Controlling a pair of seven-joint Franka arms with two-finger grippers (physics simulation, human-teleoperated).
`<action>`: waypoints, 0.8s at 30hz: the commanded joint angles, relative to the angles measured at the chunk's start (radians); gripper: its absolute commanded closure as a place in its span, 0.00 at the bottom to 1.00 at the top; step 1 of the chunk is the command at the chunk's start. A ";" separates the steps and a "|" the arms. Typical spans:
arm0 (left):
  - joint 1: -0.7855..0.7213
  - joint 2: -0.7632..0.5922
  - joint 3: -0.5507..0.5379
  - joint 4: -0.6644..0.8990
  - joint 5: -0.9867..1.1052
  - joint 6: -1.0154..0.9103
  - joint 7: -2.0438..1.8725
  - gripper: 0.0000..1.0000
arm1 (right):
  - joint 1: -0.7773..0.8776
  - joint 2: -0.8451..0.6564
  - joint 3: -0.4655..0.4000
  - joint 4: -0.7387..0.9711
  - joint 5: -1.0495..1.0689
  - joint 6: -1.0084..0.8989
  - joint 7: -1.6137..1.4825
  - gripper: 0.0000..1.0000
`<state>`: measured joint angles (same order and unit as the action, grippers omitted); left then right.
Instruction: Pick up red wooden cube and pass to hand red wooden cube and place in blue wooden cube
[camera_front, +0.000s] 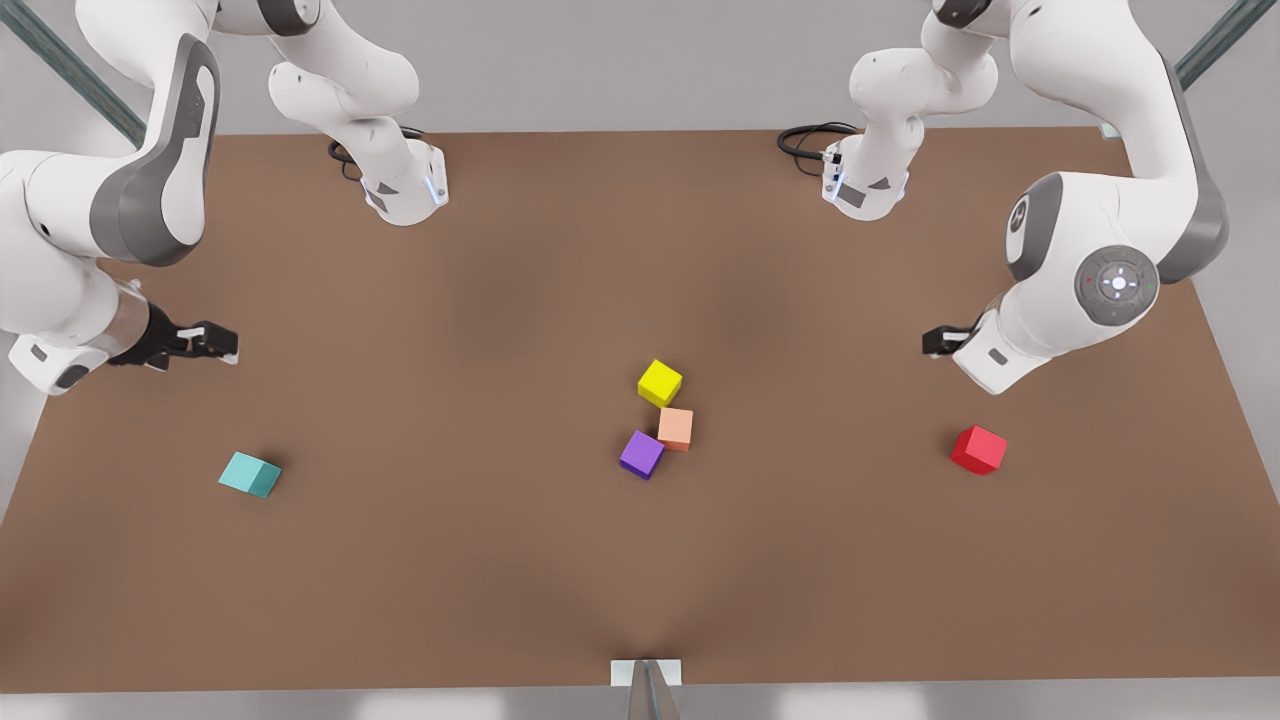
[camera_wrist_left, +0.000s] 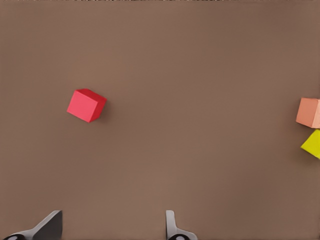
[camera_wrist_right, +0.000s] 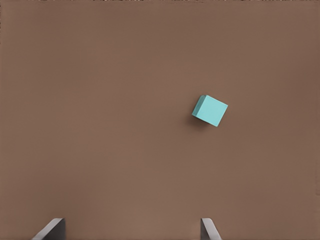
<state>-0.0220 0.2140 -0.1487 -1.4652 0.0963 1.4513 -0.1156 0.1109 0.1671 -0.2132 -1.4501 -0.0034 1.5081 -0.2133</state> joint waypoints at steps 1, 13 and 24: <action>-0.001 0.001 -0.012 0.003 -0.001 0.027 -0.004 0.00 | 0.001 0.000 0.000 0.000 -0.001 0.027 -0.103 0.00; 0.111 0.444 0.132 0.026 -0.016 0.561 1.088 0.00 | 0.001 0.002 0.002 -0.010 0.008 0.027 -0.101 0.00; 0.135 0.386 0.170 -0.187 0.019 0.638 1.213 0.00 | 0.003 0.015 0.005 -0.015 0.008 0.017 -0.113 0.00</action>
<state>0.1134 0.6011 0.0214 -1.6443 0.1100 2.0294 0.6247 0.1135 0.1836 -0.2076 -1.4647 0.0039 1.5273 -0.2919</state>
